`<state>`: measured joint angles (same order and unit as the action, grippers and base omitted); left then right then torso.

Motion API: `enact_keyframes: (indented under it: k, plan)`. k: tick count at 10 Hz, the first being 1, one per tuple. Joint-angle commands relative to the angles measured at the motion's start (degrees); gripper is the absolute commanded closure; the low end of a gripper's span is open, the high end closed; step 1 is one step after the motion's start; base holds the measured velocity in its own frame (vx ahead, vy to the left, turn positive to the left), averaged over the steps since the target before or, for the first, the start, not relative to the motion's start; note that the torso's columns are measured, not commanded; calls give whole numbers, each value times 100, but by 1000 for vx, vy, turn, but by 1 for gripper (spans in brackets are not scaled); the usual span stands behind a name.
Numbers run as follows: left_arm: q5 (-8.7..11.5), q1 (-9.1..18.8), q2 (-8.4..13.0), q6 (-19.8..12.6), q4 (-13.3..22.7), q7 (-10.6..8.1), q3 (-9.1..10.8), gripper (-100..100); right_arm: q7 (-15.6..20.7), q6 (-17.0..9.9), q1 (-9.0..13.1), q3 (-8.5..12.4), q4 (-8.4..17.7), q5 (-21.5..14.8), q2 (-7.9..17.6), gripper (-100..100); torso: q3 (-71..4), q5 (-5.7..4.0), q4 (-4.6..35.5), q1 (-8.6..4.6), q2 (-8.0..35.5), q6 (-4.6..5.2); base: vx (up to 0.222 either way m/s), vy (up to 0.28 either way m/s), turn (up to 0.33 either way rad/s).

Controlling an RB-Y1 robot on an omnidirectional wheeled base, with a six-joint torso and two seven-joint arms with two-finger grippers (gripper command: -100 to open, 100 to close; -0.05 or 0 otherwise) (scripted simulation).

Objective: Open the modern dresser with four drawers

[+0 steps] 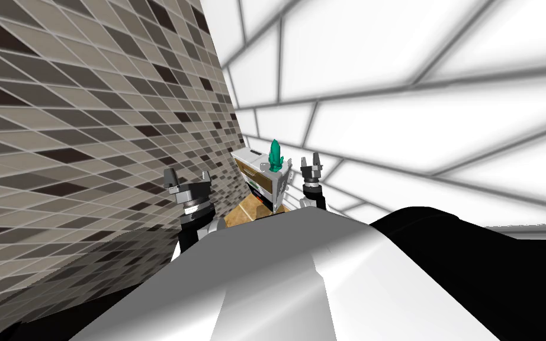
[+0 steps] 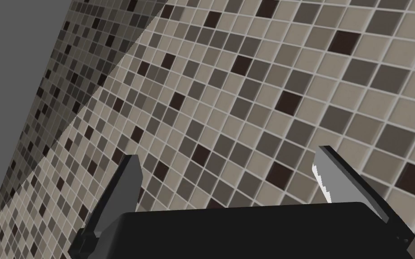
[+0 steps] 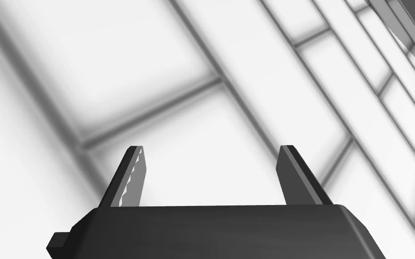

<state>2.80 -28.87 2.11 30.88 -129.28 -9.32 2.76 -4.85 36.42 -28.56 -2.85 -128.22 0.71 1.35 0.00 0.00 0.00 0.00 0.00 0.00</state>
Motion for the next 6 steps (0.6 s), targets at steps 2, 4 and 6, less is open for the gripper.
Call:
enact_keyframes:
  k: [2,4,6]
  plan:
    - [0,0,0,0,0,0,0,0,0,0,0,0,0,0,0,0,-1200,0,600,0,597,0,0,0,0]
    - [0,0,0,0,-1,0,0,0,0,0,0,0,-1,0,0,0,-2850,0,1424,0,1422,0,0,0,0]
    - [0,0,0,0,-1,0,0,0,0,0,0,0,-1,0,0,0,-4536,0,2268,0,2269,0,0,0,0]
